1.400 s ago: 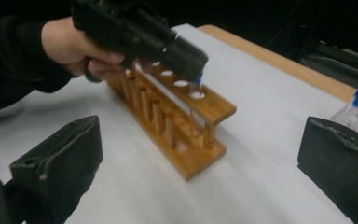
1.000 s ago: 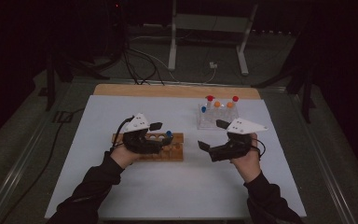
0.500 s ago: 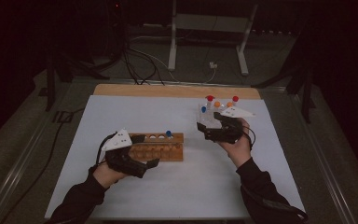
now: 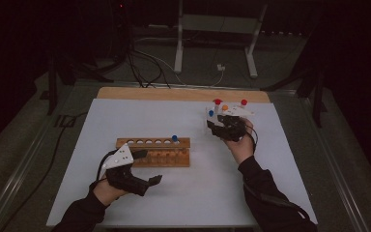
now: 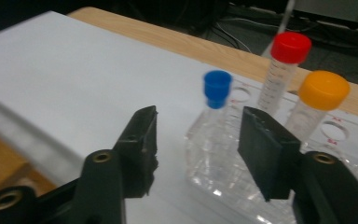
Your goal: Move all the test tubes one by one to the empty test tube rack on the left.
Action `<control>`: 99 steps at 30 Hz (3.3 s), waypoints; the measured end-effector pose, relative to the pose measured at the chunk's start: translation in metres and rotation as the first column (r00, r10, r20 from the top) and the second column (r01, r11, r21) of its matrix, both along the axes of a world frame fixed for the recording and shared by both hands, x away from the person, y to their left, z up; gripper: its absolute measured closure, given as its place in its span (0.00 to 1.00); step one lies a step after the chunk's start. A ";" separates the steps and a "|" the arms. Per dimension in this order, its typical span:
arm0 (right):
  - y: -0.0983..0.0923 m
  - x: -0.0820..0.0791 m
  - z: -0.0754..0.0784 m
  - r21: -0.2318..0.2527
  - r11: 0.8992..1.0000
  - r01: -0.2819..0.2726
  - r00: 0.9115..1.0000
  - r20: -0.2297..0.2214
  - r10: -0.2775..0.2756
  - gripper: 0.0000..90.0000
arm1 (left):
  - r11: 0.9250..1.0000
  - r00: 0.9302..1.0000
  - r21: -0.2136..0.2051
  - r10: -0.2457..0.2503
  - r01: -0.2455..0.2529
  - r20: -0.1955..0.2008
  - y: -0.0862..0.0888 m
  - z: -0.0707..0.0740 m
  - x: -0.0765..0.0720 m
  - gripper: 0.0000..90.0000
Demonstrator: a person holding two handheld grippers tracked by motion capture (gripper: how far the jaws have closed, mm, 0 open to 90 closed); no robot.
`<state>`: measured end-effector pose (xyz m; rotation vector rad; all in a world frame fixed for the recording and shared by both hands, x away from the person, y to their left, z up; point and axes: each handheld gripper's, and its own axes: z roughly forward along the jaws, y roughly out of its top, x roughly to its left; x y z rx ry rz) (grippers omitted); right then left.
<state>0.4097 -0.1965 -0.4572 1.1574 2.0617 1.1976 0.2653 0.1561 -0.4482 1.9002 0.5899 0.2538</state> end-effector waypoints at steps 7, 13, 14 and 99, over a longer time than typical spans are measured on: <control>0.001 0.013 -0.006 -0.021 0.999 0.026 0.999 -0.023 -0.026 0.68 | 1.000 1.000 0.001 0.001 -0.001 -0.005 0.000 -0.002 0.001 0.02; 0.003 0.023 -0.008 -0.018 0.999 0.033 0.998 -0.046 -0.034 0.72 | 1.000 1.000 0.001 0.001 -0.001 -0.008 0.000 -0.003 0.002 0.02; 0.004 0.024 -0.009 -0.018 0.999 0.032 0.998 -0.049 -0.033 0.72 | 1.000 1.000 0.002 0.002 -0.002 -0.007 0.000 -0.003 0.002 0.02; 0.056 -0.137 0.012 -0.026 0.873 -0.487 0.869 -0.111 0.482 0.85 | 0.987 0.988 -0.032 -0.155 0.155 0.010 -0.050 0.025 0.009 0.10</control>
